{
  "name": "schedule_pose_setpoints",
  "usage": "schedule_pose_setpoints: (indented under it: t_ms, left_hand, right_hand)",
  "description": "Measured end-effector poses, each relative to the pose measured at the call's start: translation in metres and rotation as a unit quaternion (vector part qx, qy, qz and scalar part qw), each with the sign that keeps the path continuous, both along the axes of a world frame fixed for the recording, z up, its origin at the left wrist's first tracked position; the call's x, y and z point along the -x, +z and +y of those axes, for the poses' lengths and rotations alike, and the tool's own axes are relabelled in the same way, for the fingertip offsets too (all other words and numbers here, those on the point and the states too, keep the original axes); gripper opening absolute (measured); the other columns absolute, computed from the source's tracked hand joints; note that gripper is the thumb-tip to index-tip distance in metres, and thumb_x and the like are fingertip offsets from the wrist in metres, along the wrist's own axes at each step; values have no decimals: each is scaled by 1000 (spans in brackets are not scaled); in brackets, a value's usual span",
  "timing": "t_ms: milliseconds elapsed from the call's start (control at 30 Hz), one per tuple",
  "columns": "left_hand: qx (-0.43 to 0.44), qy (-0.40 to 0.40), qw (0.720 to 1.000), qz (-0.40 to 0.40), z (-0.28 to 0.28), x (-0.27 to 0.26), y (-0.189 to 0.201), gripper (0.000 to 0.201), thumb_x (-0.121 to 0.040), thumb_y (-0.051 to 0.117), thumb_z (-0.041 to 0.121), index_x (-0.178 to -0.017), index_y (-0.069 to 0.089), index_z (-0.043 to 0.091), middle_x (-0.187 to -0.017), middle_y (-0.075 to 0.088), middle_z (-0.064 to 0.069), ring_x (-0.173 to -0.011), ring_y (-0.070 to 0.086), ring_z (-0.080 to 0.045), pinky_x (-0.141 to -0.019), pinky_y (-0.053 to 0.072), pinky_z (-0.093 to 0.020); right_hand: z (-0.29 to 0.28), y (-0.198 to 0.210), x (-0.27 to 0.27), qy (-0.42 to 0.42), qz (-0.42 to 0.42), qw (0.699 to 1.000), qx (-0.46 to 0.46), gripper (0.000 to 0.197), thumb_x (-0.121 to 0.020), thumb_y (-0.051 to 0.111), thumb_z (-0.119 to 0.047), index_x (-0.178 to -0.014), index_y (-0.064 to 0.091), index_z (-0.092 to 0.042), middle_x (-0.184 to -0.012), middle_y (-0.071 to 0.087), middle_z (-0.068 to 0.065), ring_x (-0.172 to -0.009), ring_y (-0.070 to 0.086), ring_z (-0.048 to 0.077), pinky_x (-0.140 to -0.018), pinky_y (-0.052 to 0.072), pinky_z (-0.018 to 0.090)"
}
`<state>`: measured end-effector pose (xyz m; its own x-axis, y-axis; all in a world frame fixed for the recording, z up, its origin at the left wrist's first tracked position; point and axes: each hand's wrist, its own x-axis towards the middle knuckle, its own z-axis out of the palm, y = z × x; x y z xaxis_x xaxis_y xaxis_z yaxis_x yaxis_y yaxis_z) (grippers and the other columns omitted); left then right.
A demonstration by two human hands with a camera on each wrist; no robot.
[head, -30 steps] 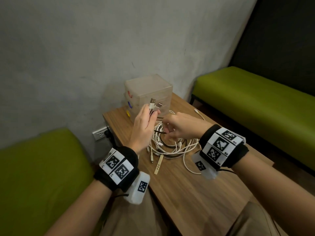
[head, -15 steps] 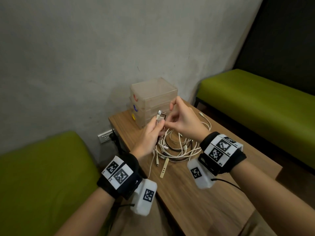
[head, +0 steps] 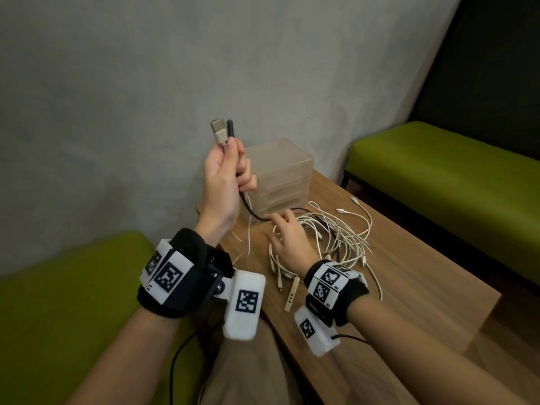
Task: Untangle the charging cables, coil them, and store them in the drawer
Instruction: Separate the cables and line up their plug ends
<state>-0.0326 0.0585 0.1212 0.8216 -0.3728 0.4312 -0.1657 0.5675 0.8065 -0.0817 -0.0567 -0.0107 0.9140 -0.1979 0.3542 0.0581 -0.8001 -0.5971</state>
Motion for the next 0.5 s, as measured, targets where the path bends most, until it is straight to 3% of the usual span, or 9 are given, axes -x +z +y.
schedule_pose_setpoints:
  t_ms: [67, 133, 200, 267, 367, 433, 500]
  left_hand:
    - [9, 36, 999, -3, 8, -4, 7, 31, -101, 23, 15, -73, 37, 14, -43, 33, 14, -37, 21, 2, -36, 23, -12]
    - [-33, 75, 997, -15, 13, -9, 4, 30, -101, 25, 15, -74, 39, 17, -43, 36, 15, -36, 24, 2, -36, 25, -12]
    - [-169, 143, 971, -86, 12, -14, -11, 28, -100, 30, 17, -75, 42, 22, -55, 46, 15, -41, 33, 0, -45, 35, -20]
    - [-305, 164, 925, -153, 3, -16, -32, 23, -99, 34, 17, -81, 46, 24, -74, 52, 10, -55, 43, -5, -62, 40, -31]
    - [-350, 55, 932, -84, -14, -4, -49, 26, -98, 36, 14, -78, 49, 23, -85, 57, -1, -76, 55, -14, -78, 43, -37]
    - [-290, -54, 955, 34, -23, 8, -49, 27, -99, 33, 14, -78, 50, 17, -86, 59, -1, -80, 60, -15, -78, 50, -38]
    - [-242, -77, 965, 67, -29, 14, -51, 28, -99, 32, 13, -76, 48, 15, -84, 59, -2, -78, 59, -11, -77, 49, -30]
  right_hand:
    - [-10, 2, -5, -44, 27, 998, 30, 24, -93, 52, -14, -113, 59, -3, -108, 47, 13, -95, 51, 25, -88, 45, 38]
    - [-19, 11, -5, -59, -4, 998, 30, 23, -93, 50, -10, -110, 62, 0, -108, 49, 15, -94, 53, 26, -86, 46, 34]
    - [-22, 26, -4, -69, -96, 993, 18, 21, -90, 54, -4, -107, 66, -1, -103, 53, 16, -89, 53, 21, -80, 43, 25]
    - [-23, 42, -5, -79, -170, 982, 19, 20, -85, 59, 0, -102, 69, -2, -93, 55, 12, -82, 51, 16, -75, 38, 15]
    - [-25, 64, -3, -59, -218, 973, 54, 16, -79, 66, 0, -94, 70, -2, -83, 62, 11, -73, 60, 20, -67, 47, 23]
    - [-28, 74, 2, -51, -232, 969, 75, 15, -76, 69, -8, -90, 70, -3, -80, 65, 11, -70, 62, 22, -63, 51, 30]
    - [-30, 77, 6, -50, -252, 964, 76, 14, -76, 69, -13, -87, 70, -4, -78, 67, 10, -70, 63, 24, -63, 52, 36]
